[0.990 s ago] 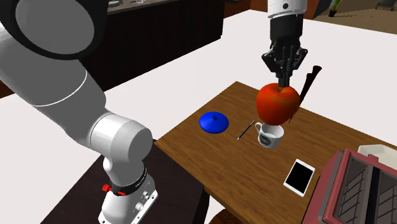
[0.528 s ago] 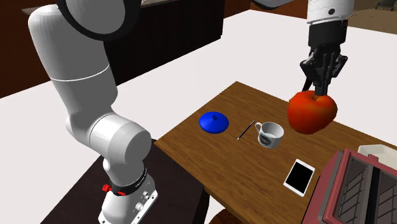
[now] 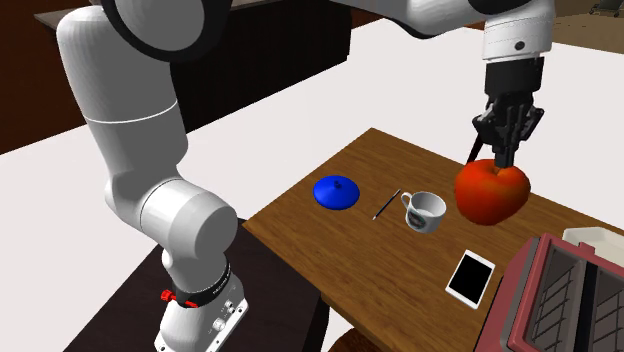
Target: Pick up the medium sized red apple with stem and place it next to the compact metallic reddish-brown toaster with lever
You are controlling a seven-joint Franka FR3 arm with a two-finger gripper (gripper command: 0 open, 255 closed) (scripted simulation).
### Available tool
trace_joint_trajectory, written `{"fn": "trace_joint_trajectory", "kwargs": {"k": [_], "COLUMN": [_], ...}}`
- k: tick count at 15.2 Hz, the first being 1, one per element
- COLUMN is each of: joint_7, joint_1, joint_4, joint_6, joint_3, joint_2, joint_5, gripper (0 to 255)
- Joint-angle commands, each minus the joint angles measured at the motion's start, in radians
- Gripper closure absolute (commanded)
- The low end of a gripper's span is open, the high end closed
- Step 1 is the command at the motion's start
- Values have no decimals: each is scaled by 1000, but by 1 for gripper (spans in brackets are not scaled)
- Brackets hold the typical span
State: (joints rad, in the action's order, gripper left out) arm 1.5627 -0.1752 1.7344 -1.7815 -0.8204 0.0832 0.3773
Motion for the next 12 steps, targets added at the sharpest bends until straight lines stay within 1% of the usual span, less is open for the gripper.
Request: {"fn": "trace_joint_trajectory", "kwargs": {"k": [1, 12], "joint_7": [-9, -48], "joint_1": [0, -9], "joint_4": [23, 144], "joint_6": [-23, -158], "joint_3": [0, -2], "joint_2": [0, 28], "joint_5": [2, -3], "gripper": [255, 255]}}
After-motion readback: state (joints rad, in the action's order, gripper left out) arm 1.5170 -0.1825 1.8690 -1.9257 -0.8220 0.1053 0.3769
